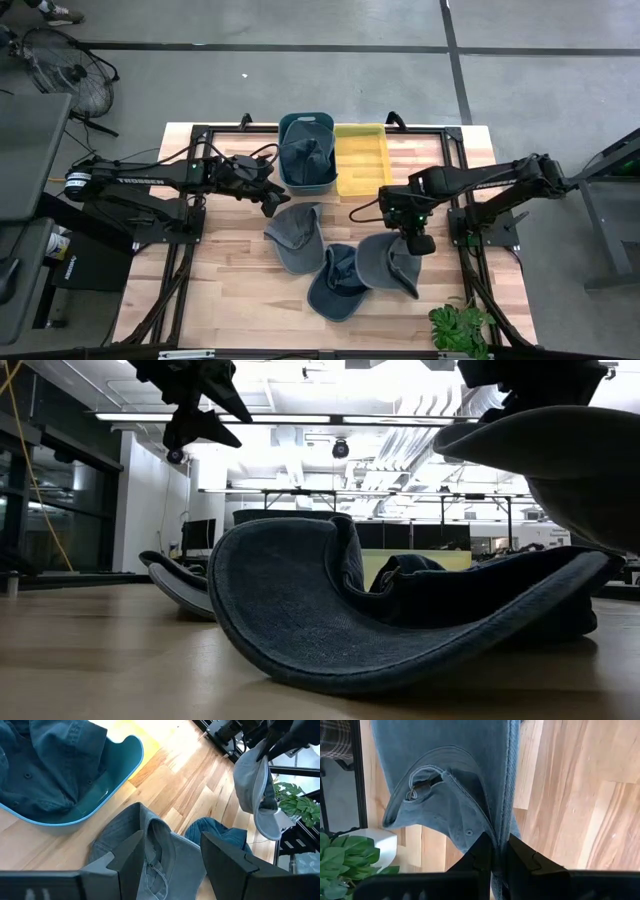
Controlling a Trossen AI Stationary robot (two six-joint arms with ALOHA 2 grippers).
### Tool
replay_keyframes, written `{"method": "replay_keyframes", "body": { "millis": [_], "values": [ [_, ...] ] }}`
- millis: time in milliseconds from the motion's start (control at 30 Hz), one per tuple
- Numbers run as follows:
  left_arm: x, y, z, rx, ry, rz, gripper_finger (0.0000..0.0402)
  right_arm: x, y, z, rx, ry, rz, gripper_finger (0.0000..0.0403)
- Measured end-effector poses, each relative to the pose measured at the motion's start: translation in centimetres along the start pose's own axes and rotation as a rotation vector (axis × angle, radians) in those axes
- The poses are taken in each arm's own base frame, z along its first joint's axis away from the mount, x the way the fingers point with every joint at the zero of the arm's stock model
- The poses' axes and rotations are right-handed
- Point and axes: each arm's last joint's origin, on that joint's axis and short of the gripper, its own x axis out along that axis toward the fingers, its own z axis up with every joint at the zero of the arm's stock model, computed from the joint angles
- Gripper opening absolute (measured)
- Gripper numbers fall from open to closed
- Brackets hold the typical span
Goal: Pick & Place hat
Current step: Put the right gray cap into the yellow bin
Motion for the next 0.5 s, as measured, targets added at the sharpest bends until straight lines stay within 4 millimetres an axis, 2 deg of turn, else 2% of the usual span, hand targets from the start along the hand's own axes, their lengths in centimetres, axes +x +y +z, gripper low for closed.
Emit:
{"method": "replay_keyframes", "body": {
  "millis": [500],
  "values": [
    [0.00, 0.00, 0.00, 0.001, 0.000, 0.000, 0.0191, -0.28, 0.06, -0.17, -0.002, -0.012, -0.003, 0.0024]
  ]
}}
